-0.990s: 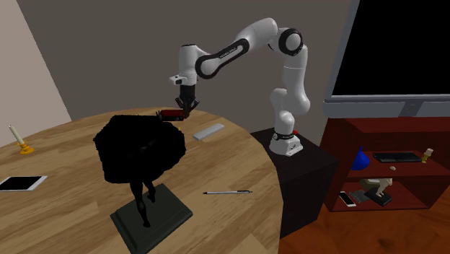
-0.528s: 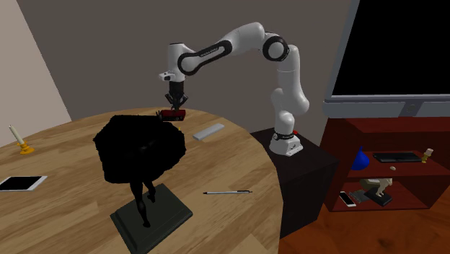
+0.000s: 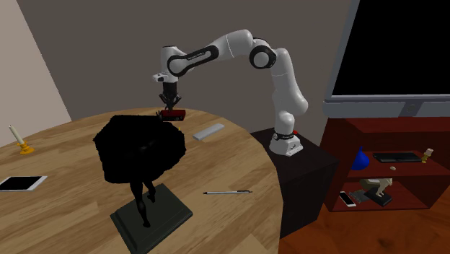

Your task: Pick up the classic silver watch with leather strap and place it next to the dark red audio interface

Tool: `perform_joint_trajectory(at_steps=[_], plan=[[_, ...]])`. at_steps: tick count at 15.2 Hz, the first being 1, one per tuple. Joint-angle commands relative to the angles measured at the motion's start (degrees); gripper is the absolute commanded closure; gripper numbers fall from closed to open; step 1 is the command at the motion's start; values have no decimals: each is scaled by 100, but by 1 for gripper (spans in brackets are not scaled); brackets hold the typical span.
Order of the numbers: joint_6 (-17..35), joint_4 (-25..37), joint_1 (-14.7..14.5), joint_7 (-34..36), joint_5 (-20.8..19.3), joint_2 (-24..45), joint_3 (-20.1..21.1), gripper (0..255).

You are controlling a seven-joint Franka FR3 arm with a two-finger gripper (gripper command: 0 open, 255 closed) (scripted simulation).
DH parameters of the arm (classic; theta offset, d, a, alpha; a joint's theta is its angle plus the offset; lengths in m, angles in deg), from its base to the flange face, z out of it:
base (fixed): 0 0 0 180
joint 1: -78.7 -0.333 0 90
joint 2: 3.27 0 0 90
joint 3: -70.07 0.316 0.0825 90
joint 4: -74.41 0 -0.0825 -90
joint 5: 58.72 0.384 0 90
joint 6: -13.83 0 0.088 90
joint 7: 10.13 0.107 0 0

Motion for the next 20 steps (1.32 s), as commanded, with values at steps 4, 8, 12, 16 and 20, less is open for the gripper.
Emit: perform_joint_trajectory(at_steps=[4,8,12,16,20], plan=[[331,-236,10,-76,74,106,32,255],[588,-403,19,-132,141,206,64,255],[836,-546,34,-192,215,323,102,255],[1003,-632,48,-236,270,411,131,255],[1003,-631,49,-236,270,412,131,255]])
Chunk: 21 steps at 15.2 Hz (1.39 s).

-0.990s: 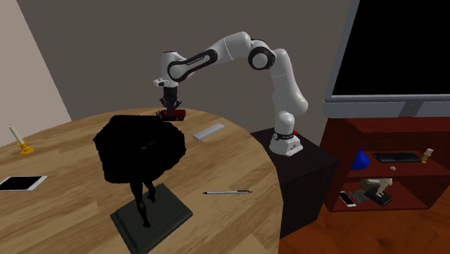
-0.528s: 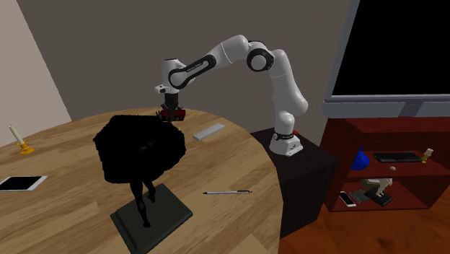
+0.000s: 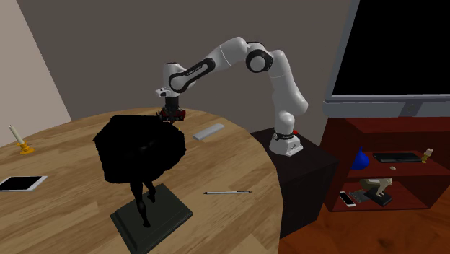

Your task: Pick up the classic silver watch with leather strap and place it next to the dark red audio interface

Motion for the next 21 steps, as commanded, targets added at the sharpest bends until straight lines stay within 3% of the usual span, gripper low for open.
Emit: perform_joint_trajectory(at_steps=[1,3,4,9,13,21], plan=[[2,-4,4,0,-2,1,-4,255],[2,-4,4,0,-2,1,-4,255],[2,-4,4,0,-2,1,-4,0],[2,-4,4,0,-2,1,-4,0],[-532,187,-47,120,-200,-370,-113,0],[-532,187,-47,119,-200,-370,-113,0]])
